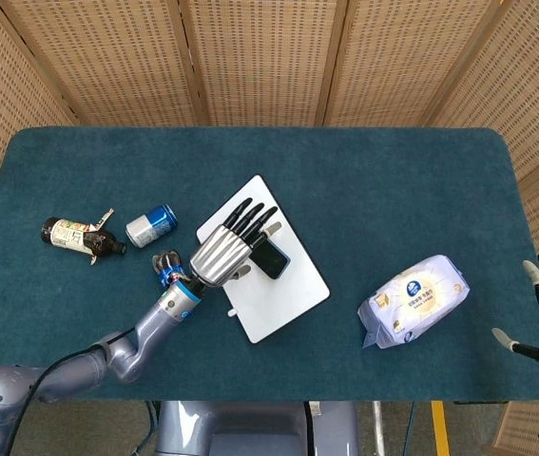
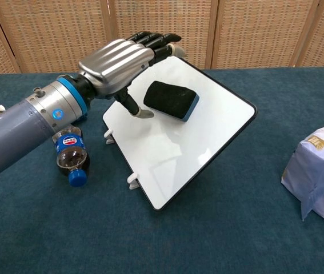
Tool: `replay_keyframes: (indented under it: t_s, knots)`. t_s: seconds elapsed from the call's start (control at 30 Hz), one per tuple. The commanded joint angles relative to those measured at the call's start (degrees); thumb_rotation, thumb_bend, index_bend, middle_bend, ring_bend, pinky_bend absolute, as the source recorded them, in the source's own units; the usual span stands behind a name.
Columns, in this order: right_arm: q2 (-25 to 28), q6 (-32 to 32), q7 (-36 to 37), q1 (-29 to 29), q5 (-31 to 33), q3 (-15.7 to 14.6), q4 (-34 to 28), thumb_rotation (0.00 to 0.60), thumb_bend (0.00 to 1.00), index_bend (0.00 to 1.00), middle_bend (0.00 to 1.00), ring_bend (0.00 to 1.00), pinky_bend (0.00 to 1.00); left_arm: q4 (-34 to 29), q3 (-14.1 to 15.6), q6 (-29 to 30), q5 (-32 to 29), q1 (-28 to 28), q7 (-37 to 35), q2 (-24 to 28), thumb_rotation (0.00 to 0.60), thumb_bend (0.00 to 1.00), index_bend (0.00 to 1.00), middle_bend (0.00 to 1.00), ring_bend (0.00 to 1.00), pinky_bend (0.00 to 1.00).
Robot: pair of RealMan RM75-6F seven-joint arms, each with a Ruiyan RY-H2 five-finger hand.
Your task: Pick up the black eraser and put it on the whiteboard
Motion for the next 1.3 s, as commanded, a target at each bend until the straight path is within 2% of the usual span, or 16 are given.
replay_keyframes:
  t_s: [0.03,0.2,0.4,0.5,0.67,0.77,0.93,1.07,1.3]
  knots:
    - [0.0,0.0,-0.1,0.0,-0.1,0.0,0.0,0.6,0.0,0.0,0.0,0.0,0.0,-4.5,0.8,1.5,0.4,1.8,-0.9,4.1,0.6,0.0,0.0,0.0,0.0,0.0]
    - [0.0,0.4,-1.0,-0.1,-0.6,-0.2,-0.6,0.6,0.0,0.0,0.0,0.0,0.0,-16.2,1.7,3.4,-0.7,6.1,0.6,13.8,0.6,0.0,0.0,0.0,0.0,0.0]
    - [-0.1,0.6,-2.6,-0.1,-1.4,-0.6,-1.0,0.6,0.0,0.0,0.0,0.0,0.0,-32.0,4.0,7.8,-6.4,15.3,5.8,25.5,0.6,0.0,0.0,0.0,0.0,0.0]
    - [-0.1,0.3,-3.6,0.0,-1.3,-0.7,-1.1,0.6,0.0,0.0,0.0,0.0,0.0,-34.5,5.6,11.0,-7.2,19.0,7.4,27.9,0.6,0.0,0.0,0.0,0.0,0.0]
    - [-0.6,0.3,-6.3,0.1,-1.3,-0.8,-1.8,0.6,0.0,0.0,0.0,0.0,0.0,-39.2,11.1,17.5,-8.9,28.0,11.6,31.4,0.6,0.0,0.0,0.0,0.0,0.0]
    - [-0.9,0.3,-7.6,0.2,-1.1,-0.8,-1.9,0.6,0.0,0.0,0.0,0.0,0.0,-39.7,12.8,20.1,-8.8,31.3,12.1,31.5,0.6,0.0,0.0,0.0,0.0,0.0]
    - [-1.3,0.4,-9.8,0.2,-1.5,-1.0,-2.4,0.6,0.0,0.0,0.0,0.0,0.0,-37.1,14.7,23.0,-7.2,35.4,10.7,30.1,0.6,0.01,0.0,0.0,0.0,0.0]
    - [-1.6,0.6,-10.8,0.3,-1.8,-1.1,-2.6,0.6,0.0,0.0,0.0,0.0,0.0,-35.7,15.1,23.4,-7.0,37.3,9.1,29.5,0.6,0.01,0.0,0.0,0.0,0.0]
    - [-1.6,-0.3,-11.2,0.5,-1.2,-1.1,-2.5,0.6,0.0,0.0,0.0,0.0,0.0,-34.7,14.0,23.5,-6.3,39.1,7.6,29.6,0.6,0.01,0.0,0.0,0.0,0.0]
